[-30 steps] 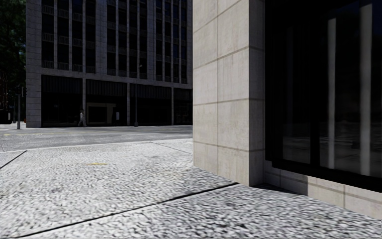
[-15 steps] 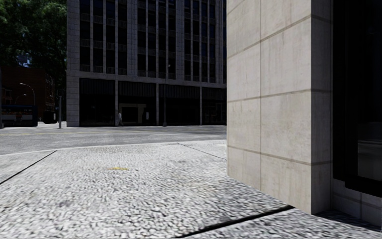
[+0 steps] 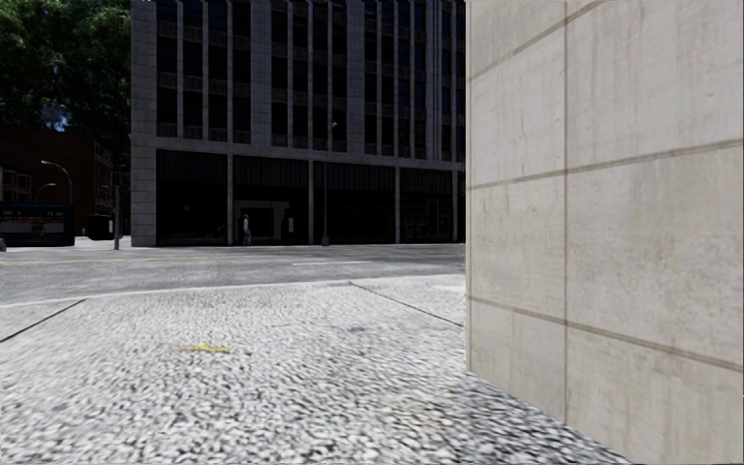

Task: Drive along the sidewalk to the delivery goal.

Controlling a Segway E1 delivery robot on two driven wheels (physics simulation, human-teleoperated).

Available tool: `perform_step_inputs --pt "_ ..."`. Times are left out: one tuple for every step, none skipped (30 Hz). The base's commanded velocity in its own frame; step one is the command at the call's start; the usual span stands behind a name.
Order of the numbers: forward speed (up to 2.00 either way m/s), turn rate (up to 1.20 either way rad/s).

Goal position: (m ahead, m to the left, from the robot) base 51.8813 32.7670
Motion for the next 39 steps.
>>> perform_step_inputs --pt "1.19 0.39" --pt "1.21 0.39" --pt "1.21 0.39" --pt "1.25 0.39" --pt "1.31 0.33" --pt "1.31 0.33" --pt "1.36 0.28" --pt "1.40 0.24" --pt "1.41 0.21" --pt "1.41 0.21" --pt "1.41 0.20" --pt "1.41 0.20" --pt "1.42 0.20" --pt "1.42 0.20" --pt "1.42 0.20" --pt "1.42 0.21" --pt "1.42 0.34" --pt "1.42 0.34" --pt "1.42 0.37" --pt "1.42 0.38" --pt "1.42 0.38" --pt "1.42 0.38" --pt "1.42 0.38" --pt "1.42 0.38" --pt "1.42 0.38" --pt "1.42 0.38" --pt "1.42 0.38" --pt "1.42 0.30" --pt "1.42 0.23" --pt "1.42 0.23" --pt "1.42 0.22" --pt "1.42 0.00" --pt "1.42 0.00" --pt "1.42 0.00" --pt "1.42 0.00" --pt "1.42 0.00" --pt "1.42 0.00" --pt "1.42 0.00" --pt "1.42 0.00"
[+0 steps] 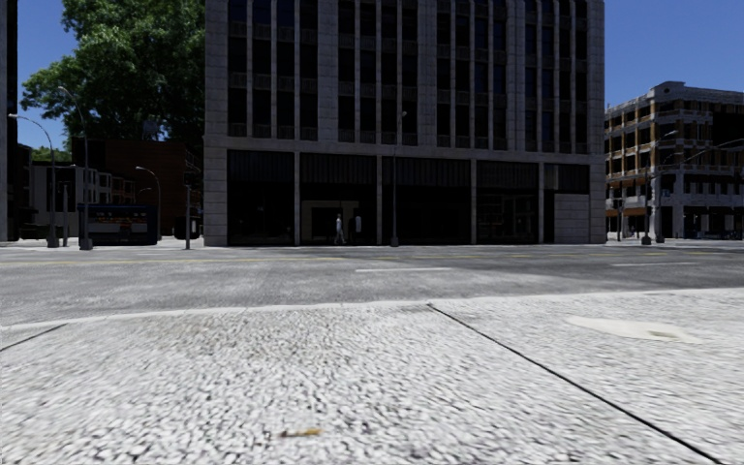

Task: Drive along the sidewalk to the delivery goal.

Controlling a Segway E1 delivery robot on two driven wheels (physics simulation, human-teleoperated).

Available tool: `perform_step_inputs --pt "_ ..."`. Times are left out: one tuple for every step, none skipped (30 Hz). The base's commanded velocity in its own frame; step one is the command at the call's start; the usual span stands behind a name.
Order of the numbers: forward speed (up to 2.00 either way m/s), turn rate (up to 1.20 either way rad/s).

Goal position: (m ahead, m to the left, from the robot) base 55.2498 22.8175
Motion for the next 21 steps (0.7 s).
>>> perform_step_inputs --pt "1.42 -0.07" --pt "1.42 -0.22" --pt "1.42 -0.22" --pt "1.42 -0.26" --pt "1.42 -0.27" --pt "1.42 -0.33" --pt "1.42 -0.33" --pt "1.42 -0.42" --pt "1.42 -0.47" --pt "1.42 -0.48" --pt "1.42 -0.48" --pt "1.42 -0.48" --pt "1.42 -0.48" --pt "1.42 -0.48" --pt "1.42 -0.48" --pt "1.42 -0.48" --pt "1.42 -0.49" --pt "1.42 -0.49" --pt "1.42 -0.49" --pt "1.41 -0.50" --pt "1.41 -0.50"
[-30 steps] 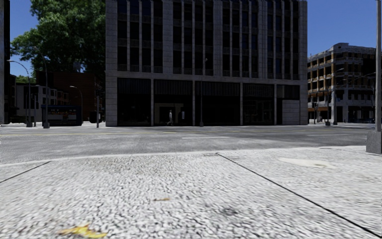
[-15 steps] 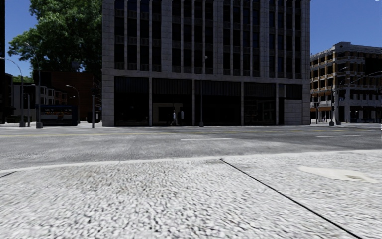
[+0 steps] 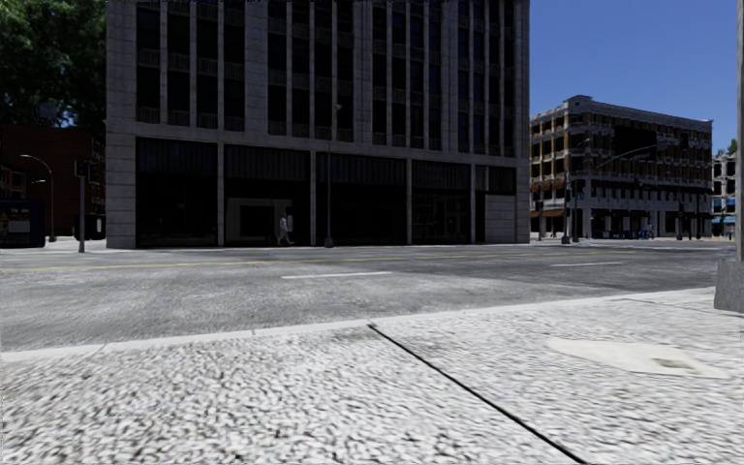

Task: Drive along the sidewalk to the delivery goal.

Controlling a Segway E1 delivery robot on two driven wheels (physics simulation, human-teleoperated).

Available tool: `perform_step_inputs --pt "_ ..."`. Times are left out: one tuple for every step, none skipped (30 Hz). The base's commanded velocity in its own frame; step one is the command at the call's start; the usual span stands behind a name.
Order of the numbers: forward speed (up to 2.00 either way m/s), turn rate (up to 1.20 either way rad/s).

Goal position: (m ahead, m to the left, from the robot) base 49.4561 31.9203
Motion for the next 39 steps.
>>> perform_step_inputs --pt "1.41 -0.50" --pt "1.41 -0.50" --pt "1.41 -0.50" --pt "1.41 -0.50" --pt "1.41 -0.50" --pt "1.41 -0.50" --pt "1.41 -0.50" --pt "1.41 -0.50" --pt "1.41 -0.50" --pt "1.41 -0.50" --pt "1.41 -0.50" --pt "1.41 -0.59" --pt "1.41 -0.59" --pt "1.41 -0.62" --pt "1.41 -0.63" --pt "1.41 -0.63" --pt "1.41 -0.63" --pt "1.41 -0.63" --pt "1.41 -0.63" --pt "1.41 -0.63" --pt "1.41 -0.63" --pt "1.41 -0.63" --pt "1.41 -0.64" --pt "1.41 -0.64" --pt "1.41 -0.64" --pt "1.41 -0.64" --pt "1.41 -0.64" --pt "1.40 -0.64" --pt "1.40 -0.64" --pt "1.40 -0.64" --pt "1.40 -0.64" --pt "1.40 -0.64" --pt "1.40 -0.64" --pt "1.40 -0.64" --pt "1.40 -0.64" --pt "1.40 -0.64" --pt "1.40 -0.64" --pt "1.40 -0.65" --pt "1.40 -0.65"
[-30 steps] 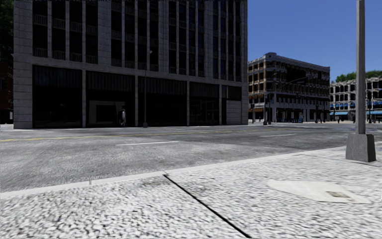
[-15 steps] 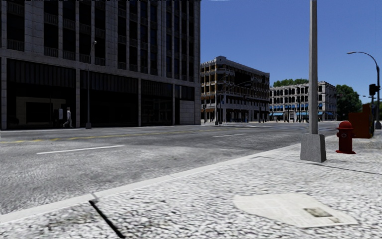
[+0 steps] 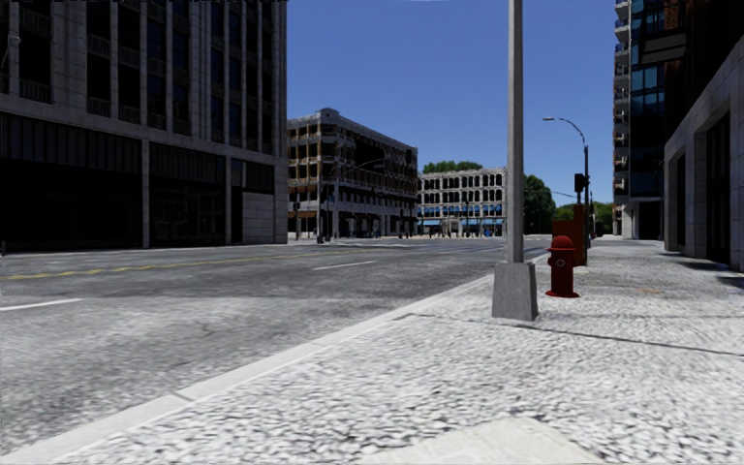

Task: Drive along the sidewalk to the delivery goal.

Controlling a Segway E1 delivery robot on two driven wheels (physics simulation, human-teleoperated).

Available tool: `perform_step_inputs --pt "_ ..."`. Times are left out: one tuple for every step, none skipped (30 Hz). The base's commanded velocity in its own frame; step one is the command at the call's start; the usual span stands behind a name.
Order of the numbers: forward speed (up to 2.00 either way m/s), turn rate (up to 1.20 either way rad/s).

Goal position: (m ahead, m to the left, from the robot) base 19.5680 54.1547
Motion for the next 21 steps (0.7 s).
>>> perform_step_inputs --pt "1.40 -0.65" --pt "1.40 -0.65" --pt "1.40 -0.65" --pt "1.40 -0.65" --pt "1.40 -0.65" --pt "1.42 -0.65" --pt "1.43 -0.65" --pt "1.43 -0.65" --pt "1.43 -0.69" --pt "1.43 -0.70" --pt "1.43 -0.70" --pt "1.43 -0.70" --pt "1.43 -0.70" --pt "1.42 -0.71" --pt "1.42 -0.71" --pt "1.42 -0.71" --pt "1.42 -0.71" --pt "1.42 -0.71" --pt "1.42 -0.71" --pt "1.42 -0.71" --pt "1.42 -0.71"
